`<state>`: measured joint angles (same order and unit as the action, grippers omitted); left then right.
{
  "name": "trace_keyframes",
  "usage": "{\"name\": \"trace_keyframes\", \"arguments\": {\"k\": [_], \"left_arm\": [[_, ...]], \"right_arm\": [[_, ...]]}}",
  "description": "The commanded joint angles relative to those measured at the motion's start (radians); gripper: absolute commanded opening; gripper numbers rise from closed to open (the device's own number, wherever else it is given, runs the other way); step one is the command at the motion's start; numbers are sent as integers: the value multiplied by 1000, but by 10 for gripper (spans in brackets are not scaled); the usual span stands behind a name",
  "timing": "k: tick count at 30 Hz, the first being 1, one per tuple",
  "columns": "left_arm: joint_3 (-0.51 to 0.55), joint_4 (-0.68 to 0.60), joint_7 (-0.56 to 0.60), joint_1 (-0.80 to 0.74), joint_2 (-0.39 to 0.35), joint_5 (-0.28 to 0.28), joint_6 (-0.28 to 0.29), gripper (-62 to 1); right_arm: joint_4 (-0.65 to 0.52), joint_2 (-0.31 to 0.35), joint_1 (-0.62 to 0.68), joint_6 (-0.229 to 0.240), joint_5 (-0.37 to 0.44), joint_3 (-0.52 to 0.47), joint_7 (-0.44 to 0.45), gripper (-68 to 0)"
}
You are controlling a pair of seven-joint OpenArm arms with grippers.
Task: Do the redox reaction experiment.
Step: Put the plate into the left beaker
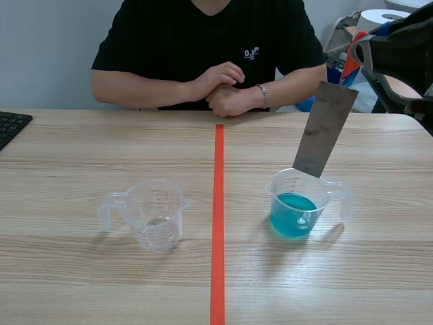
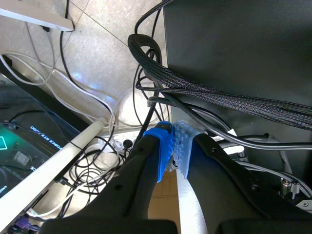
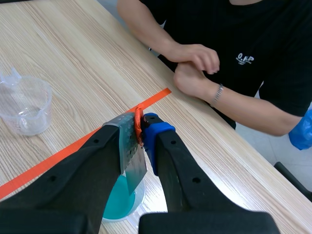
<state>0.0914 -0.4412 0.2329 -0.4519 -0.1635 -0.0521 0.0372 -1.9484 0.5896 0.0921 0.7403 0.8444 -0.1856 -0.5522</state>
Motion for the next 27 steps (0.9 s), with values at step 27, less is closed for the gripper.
{"name": "trace_keyframes", "arguments": {"k": [27], "left_arm": [[-1, -13, 6, -10, -1, 3, 2, -582]], "right_arm": [[-27, 6, -15, 1, 20, -13, 3, -669]]}}
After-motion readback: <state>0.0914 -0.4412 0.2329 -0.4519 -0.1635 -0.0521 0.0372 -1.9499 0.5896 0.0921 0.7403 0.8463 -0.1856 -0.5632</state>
